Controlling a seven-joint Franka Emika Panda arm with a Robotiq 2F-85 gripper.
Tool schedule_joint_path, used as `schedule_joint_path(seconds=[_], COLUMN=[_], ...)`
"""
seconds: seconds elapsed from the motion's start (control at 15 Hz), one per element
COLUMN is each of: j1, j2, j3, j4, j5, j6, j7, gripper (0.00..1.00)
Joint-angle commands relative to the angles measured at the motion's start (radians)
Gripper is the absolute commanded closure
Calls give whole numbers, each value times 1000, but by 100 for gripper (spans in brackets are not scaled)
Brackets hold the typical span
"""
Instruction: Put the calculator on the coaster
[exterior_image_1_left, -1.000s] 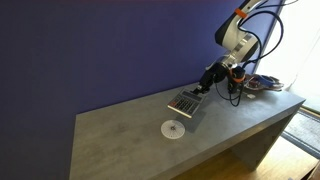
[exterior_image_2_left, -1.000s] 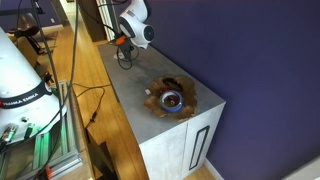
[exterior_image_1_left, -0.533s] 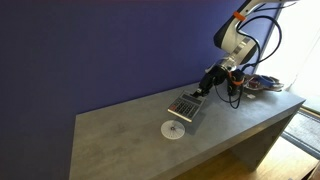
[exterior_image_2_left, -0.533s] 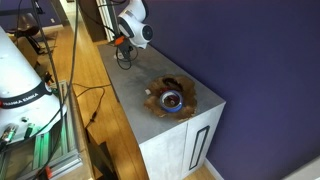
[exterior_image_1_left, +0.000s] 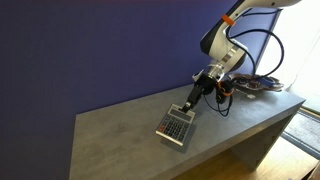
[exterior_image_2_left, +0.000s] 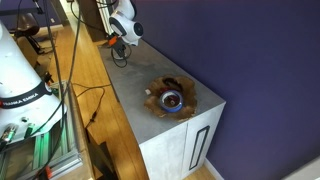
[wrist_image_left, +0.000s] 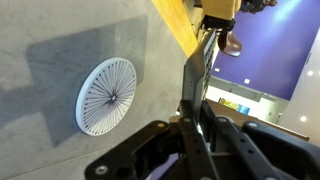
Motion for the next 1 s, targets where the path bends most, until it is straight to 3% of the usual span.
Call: schedule_joint_path(seconds=[0.0,0.33,0.73,0.8,0.93], j1=[4,-7,-48,-56,-72], j2=[106,209,265,272,268], j3=[-6,-31,-12,-5,-1], j4=[139,253,320,330,328], j5=[-55,-185,-327,-336,-346], j6=[36,40,26,17,32], j7=[45,186,360,370,384], gripper=[97,97,97,62,54])
